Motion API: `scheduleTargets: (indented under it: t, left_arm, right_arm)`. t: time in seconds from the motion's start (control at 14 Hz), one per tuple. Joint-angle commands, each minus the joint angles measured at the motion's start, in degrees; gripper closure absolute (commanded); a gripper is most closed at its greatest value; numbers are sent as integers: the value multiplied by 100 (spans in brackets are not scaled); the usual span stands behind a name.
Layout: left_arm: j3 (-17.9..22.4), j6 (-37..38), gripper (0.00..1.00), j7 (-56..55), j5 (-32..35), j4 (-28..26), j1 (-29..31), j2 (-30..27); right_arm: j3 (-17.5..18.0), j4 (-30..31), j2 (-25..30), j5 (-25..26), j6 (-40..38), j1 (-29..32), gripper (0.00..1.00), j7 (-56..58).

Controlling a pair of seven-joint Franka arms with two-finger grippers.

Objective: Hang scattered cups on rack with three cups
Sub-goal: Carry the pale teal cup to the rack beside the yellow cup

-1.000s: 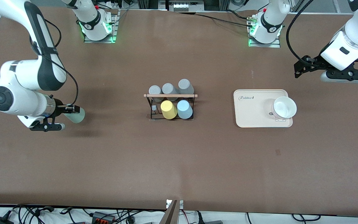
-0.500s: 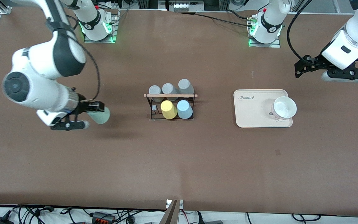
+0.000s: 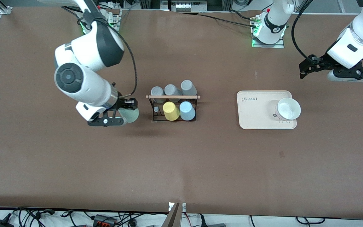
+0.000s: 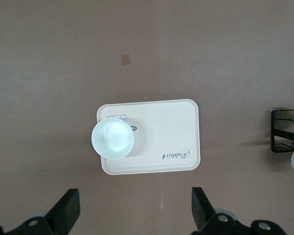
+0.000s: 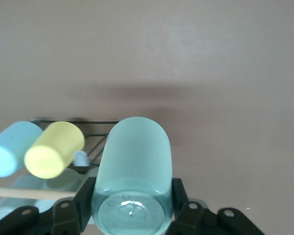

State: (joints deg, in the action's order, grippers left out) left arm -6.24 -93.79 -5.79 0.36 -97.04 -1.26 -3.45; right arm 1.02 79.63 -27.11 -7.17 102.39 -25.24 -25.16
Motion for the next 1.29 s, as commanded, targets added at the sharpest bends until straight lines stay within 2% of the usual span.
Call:
scheduleTargets:
  t: [0.0, 0.43, 1.21]
  left_arm:
    - [-61, 62, 0, 78, 60, 141, 56, 64]
    - [-61, 194, 0, 95, 60, 150, 47, 64]
    - [-61, 212, 0, 95, 60, 150, 65, 64]
  right_arm:
    - [-32, -378, -338, -82, 106, -305, 79, -418]
    - [-32, -528, -672, -91, 124, -639, 78, -666]
    - [-32, -510, -1006, -91, 124, -754, 78, -648]
